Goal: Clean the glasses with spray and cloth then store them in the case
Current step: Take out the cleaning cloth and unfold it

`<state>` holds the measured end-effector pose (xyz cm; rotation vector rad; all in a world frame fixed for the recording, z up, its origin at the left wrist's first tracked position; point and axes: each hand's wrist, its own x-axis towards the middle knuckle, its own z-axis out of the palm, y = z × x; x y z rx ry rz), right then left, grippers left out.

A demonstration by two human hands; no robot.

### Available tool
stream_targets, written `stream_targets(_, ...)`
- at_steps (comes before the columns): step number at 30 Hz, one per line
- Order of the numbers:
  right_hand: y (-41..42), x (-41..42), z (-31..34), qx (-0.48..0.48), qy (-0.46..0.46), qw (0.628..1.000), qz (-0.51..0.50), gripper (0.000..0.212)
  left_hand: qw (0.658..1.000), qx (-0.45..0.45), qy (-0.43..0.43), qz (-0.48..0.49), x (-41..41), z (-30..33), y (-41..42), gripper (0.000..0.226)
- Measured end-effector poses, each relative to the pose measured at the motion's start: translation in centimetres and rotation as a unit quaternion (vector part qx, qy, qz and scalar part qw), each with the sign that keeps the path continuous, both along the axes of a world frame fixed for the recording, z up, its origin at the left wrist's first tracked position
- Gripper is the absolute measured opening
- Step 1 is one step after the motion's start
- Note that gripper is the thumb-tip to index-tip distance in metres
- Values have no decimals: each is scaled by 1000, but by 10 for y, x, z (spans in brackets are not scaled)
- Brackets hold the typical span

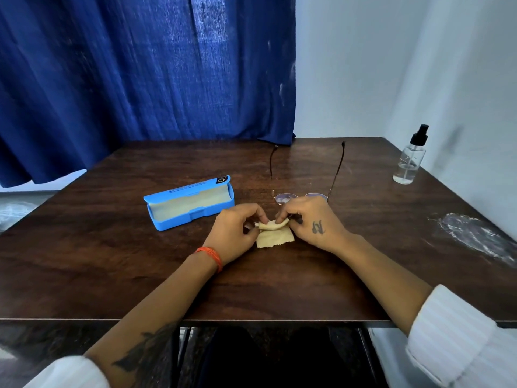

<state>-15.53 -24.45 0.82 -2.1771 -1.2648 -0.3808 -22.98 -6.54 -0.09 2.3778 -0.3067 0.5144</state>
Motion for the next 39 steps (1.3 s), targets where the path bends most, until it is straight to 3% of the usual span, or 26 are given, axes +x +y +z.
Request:
stream_targets(7,-5,-8,0,6,116,993,-26,9,999,-41,33,-5,-9,1,4,8)
stream_targets(11,-2,-4,-2,-58,130,989,-35,33,999,10,41,23,-4,-4,5,32)
stream_targets(13,-3,-3,-1,-43,137,989,-31,31,998,21,56,20,-2,-4,5,36)
stream_targets(17,-4,-2,0,7,67,997,-31,14,1000,10,5,12,3,0,0,28)
stream_targets(22,-13,-3,-1,4,-121,993,-5,25,973,161,-161,-23,4,-1,-12,18)
stream_targets(25,-26,-6,-2,-54,-161,986,9,31,959,206,-178,-73,0,-4,-13,20)
stream_targets(29,-41,-10,-5,-105,-114,988,21,37,971,167,-146,-89,-4,-9,-11,18)
stream_targets(34,-53,-12,-6,-83,-72,994,16,35,990,58,-121,-37,1,-3,-14,14)
stream_targets(39,-65,-11,4,-5,-128,991,-31,29,996,-21,-38,80,30,0,-18,59)
